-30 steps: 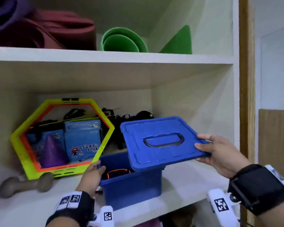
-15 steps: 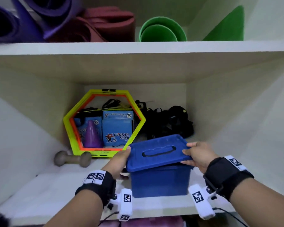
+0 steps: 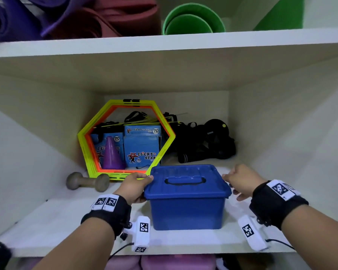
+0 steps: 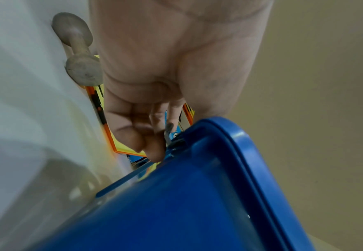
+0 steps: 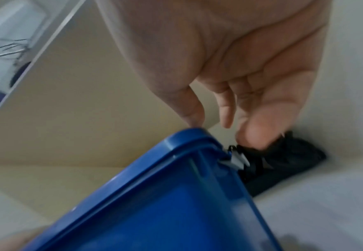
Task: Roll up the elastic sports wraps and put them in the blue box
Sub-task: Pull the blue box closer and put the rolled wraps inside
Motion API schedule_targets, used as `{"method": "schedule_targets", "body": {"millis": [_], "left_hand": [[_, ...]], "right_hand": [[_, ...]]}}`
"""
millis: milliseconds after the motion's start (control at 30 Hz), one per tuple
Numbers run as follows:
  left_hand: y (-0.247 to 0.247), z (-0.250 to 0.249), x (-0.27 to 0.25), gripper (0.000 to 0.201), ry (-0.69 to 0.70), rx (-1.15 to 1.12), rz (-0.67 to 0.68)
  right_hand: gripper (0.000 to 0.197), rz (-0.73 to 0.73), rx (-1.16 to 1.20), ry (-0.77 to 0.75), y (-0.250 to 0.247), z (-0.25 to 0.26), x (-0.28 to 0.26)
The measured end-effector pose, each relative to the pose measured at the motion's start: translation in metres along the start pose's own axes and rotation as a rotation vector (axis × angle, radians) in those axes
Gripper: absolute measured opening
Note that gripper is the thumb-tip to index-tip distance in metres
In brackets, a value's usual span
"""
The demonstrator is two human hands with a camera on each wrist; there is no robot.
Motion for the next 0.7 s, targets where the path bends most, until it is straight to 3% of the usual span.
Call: {"method": "schedule_targets", "body": {"millis": [67, 200, 333, 433, 700], "left_hand": [[0.001, 0.0, 0.001, 0.01, -0.013, -0.028, -0.002], [-0.008, 0.001, 0.005, 0.015, -0.043, -0.088, -0.047], [-0.016, 0.001, 0.008, 0.022, -0.061, -0.156, -0.013], [-0.016, 0.005, 0.009, 0.028, -0.101, -0.247, 0.026], [-0.005, 0.002, 0.009, 0.015, -0.231, -0.281, 0.138]], "right_hand": [[0.021, 0.095, 0.211, 0.091, 0.012, -0.011, 0.006], [0.02, 0.162, 0.725, 0.239, 0.021, -0.022, 0.011], [0.022, 0.114, 0.758, 0.257, 0.011, -0.029, 0.016], [0.021, 0.193, 0.874, 0.333, 0.013, -0.036, 0.018], [0.047, 0.378, 1.112, 0.391, 0.017, -0.045, 0.016]]}}
Point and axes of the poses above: each hand's wrist, its own x-axis towards the middle knuckle, its own y-axis out of the palm, z = x × y, the point moved 3 cm from there along x, towards the middle knuckle, and after that the axes turned 2 degrees about -y, right-handed, at the moved point
